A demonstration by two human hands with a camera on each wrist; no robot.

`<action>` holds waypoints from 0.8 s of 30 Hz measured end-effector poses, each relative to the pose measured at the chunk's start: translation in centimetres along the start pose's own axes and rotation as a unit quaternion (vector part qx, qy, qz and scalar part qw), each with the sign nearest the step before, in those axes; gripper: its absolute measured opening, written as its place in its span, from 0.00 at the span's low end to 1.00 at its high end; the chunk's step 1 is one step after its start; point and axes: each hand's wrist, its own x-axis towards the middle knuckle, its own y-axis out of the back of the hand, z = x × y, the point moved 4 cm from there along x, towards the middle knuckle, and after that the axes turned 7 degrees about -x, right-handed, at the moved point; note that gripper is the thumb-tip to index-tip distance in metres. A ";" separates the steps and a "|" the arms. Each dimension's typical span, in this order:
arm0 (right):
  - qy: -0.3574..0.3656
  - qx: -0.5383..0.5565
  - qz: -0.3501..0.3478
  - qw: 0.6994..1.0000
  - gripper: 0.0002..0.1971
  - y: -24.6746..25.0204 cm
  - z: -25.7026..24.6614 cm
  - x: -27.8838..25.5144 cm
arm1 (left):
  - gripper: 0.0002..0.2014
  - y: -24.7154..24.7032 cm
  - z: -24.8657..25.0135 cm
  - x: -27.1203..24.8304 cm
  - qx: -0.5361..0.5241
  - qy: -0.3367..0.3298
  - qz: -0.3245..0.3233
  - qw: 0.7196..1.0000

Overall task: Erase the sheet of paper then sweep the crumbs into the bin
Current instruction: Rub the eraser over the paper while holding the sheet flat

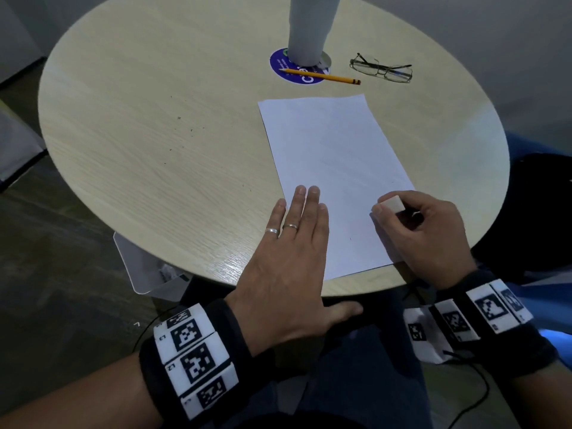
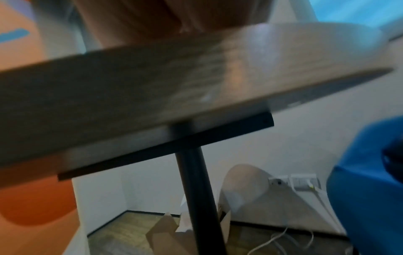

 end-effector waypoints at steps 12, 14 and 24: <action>0.031 -0.120 0.022 0.992 0.12 0.1 -1.0 0.6 | 0.62 -0.3 0.1 0.1 0.015 -0.020 0.000 1.000; 0.033 -0.110 0.024 0.993 0.12 0.3 -1.2 0.5 | 0.62 -0.4 0.0 0.1 0.011 -0.021 0.002 1.000; 0.024 -0.016 0.016 0.999 0.09 0.3 0.1 1.0 | 0.63 -0.4 0.1 0.3 0.014 -0.013 -0.011 1.000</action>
